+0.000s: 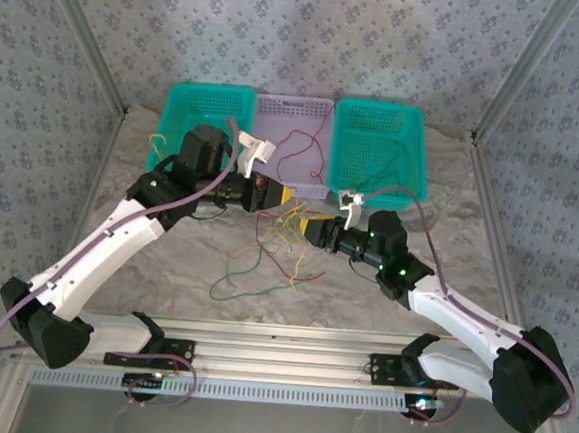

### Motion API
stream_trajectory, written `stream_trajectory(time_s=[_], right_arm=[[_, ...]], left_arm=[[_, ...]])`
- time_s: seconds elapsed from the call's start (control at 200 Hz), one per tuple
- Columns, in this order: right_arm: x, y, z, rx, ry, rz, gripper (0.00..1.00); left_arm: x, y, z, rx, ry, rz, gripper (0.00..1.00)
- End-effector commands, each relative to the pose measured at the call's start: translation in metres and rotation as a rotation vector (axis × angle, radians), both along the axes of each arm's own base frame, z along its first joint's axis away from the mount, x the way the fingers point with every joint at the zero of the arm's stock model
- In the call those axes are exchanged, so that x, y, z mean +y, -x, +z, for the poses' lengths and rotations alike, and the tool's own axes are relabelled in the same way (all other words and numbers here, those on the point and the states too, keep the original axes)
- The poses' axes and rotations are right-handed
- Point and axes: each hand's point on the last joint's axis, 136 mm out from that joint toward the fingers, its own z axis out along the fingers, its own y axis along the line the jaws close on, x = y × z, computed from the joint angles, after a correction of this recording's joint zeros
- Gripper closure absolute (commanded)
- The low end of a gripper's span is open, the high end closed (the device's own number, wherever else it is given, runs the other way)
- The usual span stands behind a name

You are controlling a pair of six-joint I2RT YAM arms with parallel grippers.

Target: Untangle the cables

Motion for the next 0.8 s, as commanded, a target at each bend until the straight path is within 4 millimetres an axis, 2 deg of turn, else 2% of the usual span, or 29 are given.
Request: stream_trajectory(time_s=[0.0,0.09,0.225,0.315,0.39,0.485,0.61,0.68,0.71,0.794], right_arm=[[0.01,0.003,0.015,-0.031,-0.043,0.043,0.59],[0.015,0.004,0.012,-0.023,-0.04,0.057,0.64],[0.016,0.006,0.011,-0.025,-0.035,0.064,0.83],[0.011,0.005,0.01,-0.033,-0.01,0.042,1.0],[0.001,0.001,0.004,-0.02,0.024,-0.003,1.0],[-0.024,-0.012,-0.013,0.038,0.101,-0.134,1.0],[-0.073,-0.034,-0.04,0.125,0.134,-0.329,1.0],[-0.1,-0.041,-0.059,0.188,0.142,-0.424,1.0],[-0.111,-0.044,-0.067,0.216,0.146,-0.464,1.0],[-0.132,-0.047,-0.083,0.277,0.135,-0.526,1.0]], left_arm=[[-0.004,0.005,0.014,-0.042,0.019,-0.038,1.0],[-0.004,0.005,0.015,-0.045,0.018,-0.036,1.0],[-0.001,0.004,0.015,-0.053,0.012,-0.023,1.0],[0.001,0.002,0.016,-0.062,0.005,-0.008,1.0],[0.007,0.001,0.018,-0.078,-0.014,0.015,1.0],[0.021,-0.002,0.032,-0.126,-0.027,0.072,1.0],[0.049,-0.005,0.057,-0.191,-0.04,0.166,1.0],[0.065,-0.004,0.076,-0.247,-0.041,0.221,1.0],[0.074,-0.001,0.077,-0.252,-0.063,0.242,1.0],[0.094,0.004,0.095,-0.3,-0.081,0.295,1.0]])
